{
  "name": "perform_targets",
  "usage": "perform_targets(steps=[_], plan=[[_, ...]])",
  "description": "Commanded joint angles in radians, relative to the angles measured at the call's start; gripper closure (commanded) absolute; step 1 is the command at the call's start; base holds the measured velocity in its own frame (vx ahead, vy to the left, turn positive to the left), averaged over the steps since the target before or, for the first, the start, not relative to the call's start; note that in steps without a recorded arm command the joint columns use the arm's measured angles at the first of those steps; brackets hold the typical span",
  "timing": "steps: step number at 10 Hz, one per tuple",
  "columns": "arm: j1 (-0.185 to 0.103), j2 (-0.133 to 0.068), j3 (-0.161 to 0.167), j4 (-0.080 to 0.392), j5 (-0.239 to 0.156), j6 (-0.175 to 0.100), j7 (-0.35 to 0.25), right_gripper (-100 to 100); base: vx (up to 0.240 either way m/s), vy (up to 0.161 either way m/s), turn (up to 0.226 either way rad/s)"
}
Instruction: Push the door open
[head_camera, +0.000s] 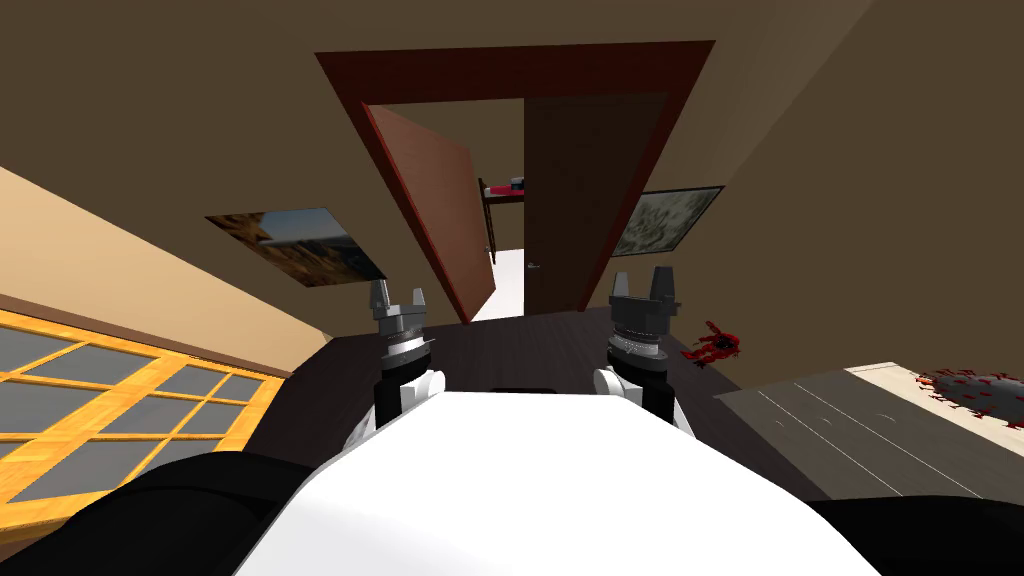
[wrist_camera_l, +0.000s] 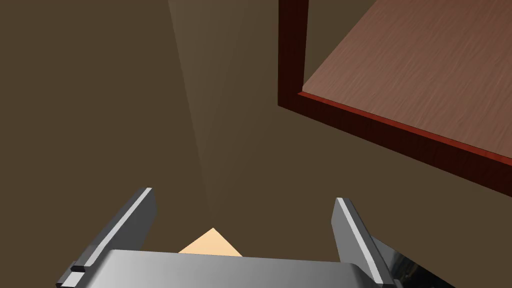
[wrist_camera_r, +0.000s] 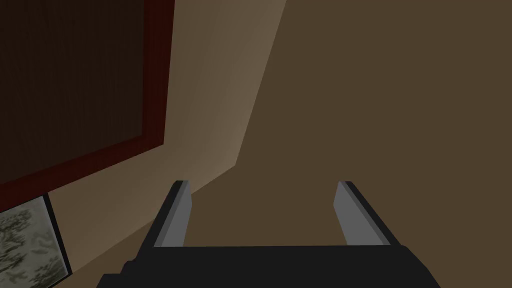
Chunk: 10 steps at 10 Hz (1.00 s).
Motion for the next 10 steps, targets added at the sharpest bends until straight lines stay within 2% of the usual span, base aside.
perform_targets(steps=[1, 10], plan=[[-0.012, -0.007, -0.002, 0.030, -0.005, -0.003, 0.004, -100, 0.040, -0.004, 0.037], [-0.093, -0.043, -0.014, 0.232, -0.040, -0.025, 0.031, -100, 0.095, -0.016, 0.040]])
